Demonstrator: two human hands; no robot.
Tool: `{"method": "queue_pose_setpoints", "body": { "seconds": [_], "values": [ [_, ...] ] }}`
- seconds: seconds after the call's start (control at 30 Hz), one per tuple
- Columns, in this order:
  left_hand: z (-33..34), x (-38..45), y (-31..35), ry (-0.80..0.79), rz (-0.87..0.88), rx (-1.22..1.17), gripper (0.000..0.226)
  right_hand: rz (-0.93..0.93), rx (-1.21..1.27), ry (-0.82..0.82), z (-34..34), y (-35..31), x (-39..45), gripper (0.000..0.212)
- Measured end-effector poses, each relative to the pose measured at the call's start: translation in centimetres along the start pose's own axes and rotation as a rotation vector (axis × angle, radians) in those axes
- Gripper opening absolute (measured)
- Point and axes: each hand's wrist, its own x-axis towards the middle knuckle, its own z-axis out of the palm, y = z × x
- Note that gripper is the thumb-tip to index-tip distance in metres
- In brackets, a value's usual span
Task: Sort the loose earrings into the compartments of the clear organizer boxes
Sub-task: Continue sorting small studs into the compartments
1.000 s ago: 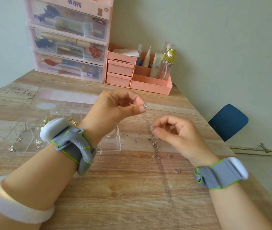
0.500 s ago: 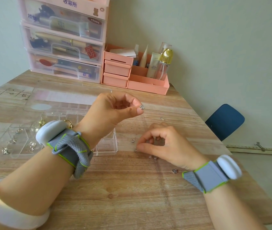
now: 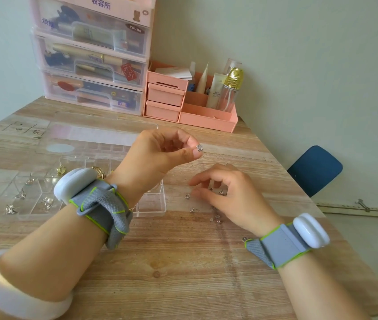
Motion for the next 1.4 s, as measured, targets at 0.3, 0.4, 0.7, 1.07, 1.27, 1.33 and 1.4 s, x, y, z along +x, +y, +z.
{"method": "queue_pose_setpoints", "body": {
  "seconds": [0.3, 0.4, 0.7, 1.07, 1.27, 1.33, 1.4],
  "values": [
    [0.0, 0.1, -0.1, -0.004, 0.005, -0.007, 0.016, 0.004, -0.099, -0.034, 0.1, -0.3, 0.0, 0.003],
    [0.0, 0.1, 0.0, 0.002, 0.001, -0.009, 0.011, 0.012, -0.162, -0.055, 0.1, -0.2, -0.2, 0.003],
    [-0.1, 0.1, -0.1, -0.024, 0.026, -0.003, 0.018, 0.006, 0.338, 0.02, -1.0, -0.3, 0.0, 0.007],
    [0.1, 0.0, 0.1, -0.065, 0.044, 0.021, 0.018, -0.006, 0.786, 0.033, -1.6, -0.5, -0.3, 0.011],
    [0.1, 0.0, 0.0, -0.049, 0.03, 0.003, 0.017, 0.046, 0.227, 0.001, -0.6, 0.1, -0.2, 0.007],
    [0.1, 0.1, -0.1, -0.039, 0.027, -0.002, 0.015, 0.042, 0.058, -0.032, -0.3, 0.0, -0.3, 0.009],
    [0.1, 0.1, -0.2, -0.031, 0.027, -0.007, 0.013, 0.044, -0.041, -0.062, -0.1, -0.4, -0.3, 0.013]
  ]
}}
